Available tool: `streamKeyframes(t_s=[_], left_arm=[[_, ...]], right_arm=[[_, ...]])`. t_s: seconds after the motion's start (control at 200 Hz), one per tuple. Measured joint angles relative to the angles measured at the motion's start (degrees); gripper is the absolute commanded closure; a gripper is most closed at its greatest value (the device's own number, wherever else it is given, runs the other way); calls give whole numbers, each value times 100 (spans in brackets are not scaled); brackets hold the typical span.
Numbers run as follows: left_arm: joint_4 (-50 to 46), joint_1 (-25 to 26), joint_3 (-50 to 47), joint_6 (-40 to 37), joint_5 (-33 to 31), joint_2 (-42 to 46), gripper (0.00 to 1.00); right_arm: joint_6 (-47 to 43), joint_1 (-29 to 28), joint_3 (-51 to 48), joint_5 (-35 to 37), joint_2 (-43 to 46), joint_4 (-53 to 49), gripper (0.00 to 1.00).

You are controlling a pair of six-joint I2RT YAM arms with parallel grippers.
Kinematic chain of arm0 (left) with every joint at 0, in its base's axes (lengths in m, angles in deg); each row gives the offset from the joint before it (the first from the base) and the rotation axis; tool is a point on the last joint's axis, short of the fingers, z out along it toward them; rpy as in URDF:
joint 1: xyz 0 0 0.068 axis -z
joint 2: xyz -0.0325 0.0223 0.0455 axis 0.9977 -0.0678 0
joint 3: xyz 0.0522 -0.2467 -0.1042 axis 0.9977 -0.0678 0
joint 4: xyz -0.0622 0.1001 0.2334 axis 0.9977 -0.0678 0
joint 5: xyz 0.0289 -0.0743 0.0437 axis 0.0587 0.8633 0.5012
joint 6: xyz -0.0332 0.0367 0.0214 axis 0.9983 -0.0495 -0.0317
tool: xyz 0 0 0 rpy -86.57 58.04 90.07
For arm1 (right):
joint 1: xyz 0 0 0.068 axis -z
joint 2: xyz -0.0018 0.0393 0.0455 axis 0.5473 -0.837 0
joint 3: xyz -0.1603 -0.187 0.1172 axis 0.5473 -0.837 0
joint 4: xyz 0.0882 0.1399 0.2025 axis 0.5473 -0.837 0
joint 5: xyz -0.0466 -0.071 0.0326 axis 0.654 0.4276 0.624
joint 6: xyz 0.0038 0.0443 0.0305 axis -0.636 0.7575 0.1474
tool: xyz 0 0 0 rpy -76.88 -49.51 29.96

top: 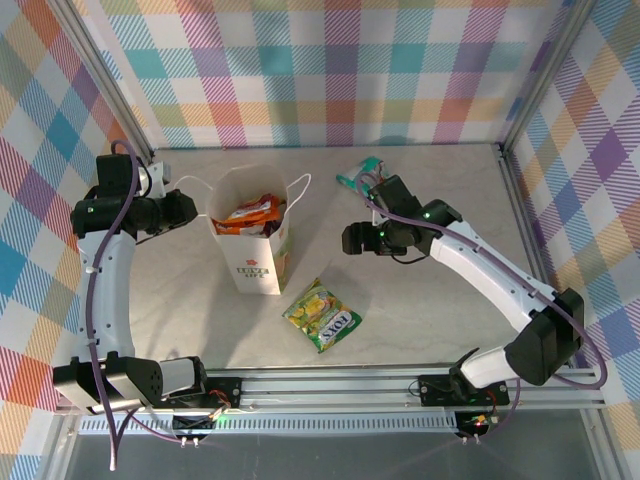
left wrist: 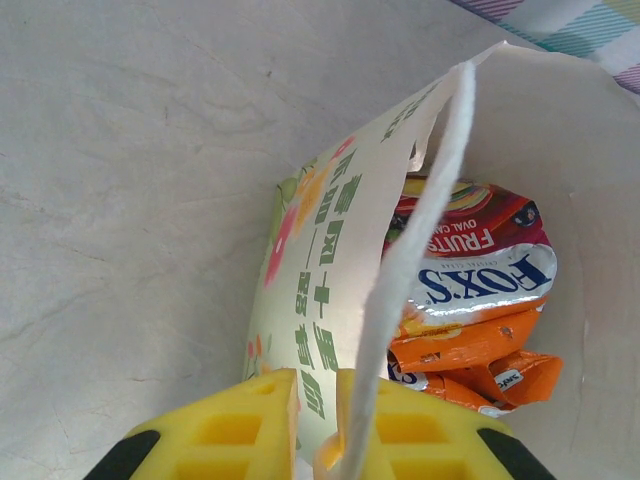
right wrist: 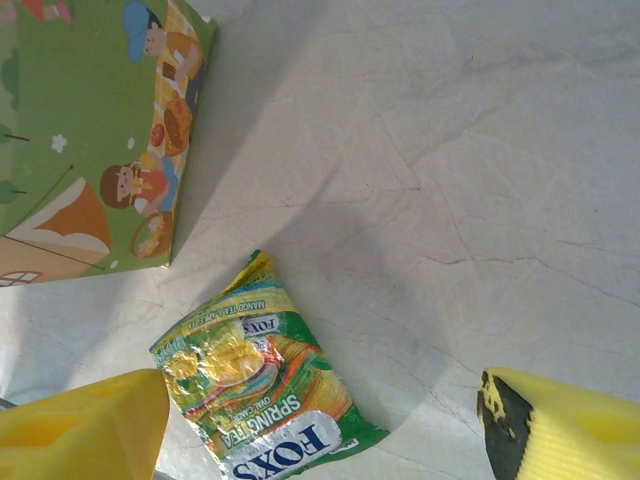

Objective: Place the snacks into the paper bag

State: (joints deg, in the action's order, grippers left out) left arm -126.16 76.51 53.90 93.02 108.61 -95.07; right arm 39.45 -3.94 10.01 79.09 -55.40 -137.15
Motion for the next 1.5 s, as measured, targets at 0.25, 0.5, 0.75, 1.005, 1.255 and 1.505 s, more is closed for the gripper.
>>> streamKeyframes(t_s=[0.25,0.5,0.75,1.005,1.255,1.505], left_arm=[[-7,0,11,-4,-2,0,79],[-7,0,11,-20,-2,0,78],[-7,0,11,-22,-7,0,78],[-9,0,11,-22,-2,-2,78],[-9,0,11,-24,-4,-2,78],[-9,0,11,-42,-2,-2,78]], right_arm=[[-7,39,-236,-72,-173,55,16],[-57,44,-302,-122,-588,59,16],[-133,44,-319,-181,-857,74,15],[-225,44,-459,-297,-984,105,14],[-245,44,-708,-761,-1298,435,16],[-262,22,-1021,-1156,-1370,667,17]])
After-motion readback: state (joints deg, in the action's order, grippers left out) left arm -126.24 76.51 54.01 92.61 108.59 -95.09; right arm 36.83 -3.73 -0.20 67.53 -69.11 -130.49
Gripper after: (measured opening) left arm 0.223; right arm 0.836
